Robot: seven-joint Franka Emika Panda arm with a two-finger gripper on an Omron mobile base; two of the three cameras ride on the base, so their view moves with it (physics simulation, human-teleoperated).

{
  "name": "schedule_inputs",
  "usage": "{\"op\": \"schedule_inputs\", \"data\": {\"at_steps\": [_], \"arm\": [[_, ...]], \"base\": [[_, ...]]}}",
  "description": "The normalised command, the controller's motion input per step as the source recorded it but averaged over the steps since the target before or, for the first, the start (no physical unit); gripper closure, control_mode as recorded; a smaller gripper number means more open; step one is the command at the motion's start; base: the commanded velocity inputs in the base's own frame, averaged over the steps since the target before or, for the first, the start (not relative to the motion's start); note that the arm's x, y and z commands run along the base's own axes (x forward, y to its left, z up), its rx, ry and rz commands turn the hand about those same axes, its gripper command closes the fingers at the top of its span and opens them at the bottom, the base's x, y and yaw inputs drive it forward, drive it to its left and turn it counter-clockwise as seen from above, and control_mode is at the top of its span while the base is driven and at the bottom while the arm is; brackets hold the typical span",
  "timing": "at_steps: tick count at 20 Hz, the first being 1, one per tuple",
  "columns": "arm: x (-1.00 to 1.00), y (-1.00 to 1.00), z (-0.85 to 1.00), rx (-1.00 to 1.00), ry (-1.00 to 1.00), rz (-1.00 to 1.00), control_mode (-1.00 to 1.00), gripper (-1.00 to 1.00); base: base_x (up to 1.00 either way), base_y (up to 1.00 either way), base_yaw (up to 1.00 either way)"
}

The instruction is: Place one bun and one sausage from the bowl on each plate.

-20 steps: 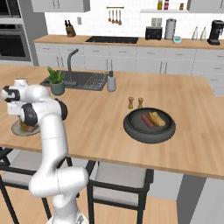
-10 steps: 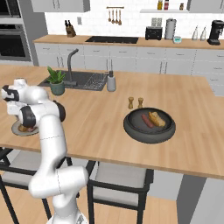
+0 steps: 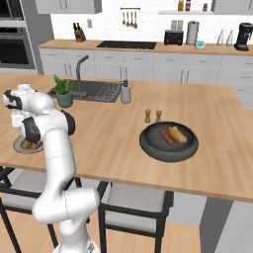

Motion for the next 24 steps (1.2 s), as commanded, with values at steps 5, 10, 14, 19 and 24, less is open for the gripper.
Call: {"op": "schedule_inputs", "data": {"at_steps": [5,10,14,19,24], "arm": [[-0.45,-1.0,0.19,0.0,-0.03,0.04,-1.0,-1.0],[-0.34,-1.0,0.39,0.05,-0.22,0.06,-1.0,-1.0],[-0.26,-1.0,0.27,0.07,-0.12,0.04,-1.0,-1.0],[-0.27,-1.0,0.1,0.09,-0.07,0.01,-1.0,-1.0],[-0.01,-1.0,0.34,0.12,-0.01,0.0,-1.0,-1.0]], "base": [[0.0,0.0,0.0],[0.0,0.0,0.0],[0.0,0.0,0.0],[0.0,0.0,0.0],[0.0,0.0,0.0]]}}
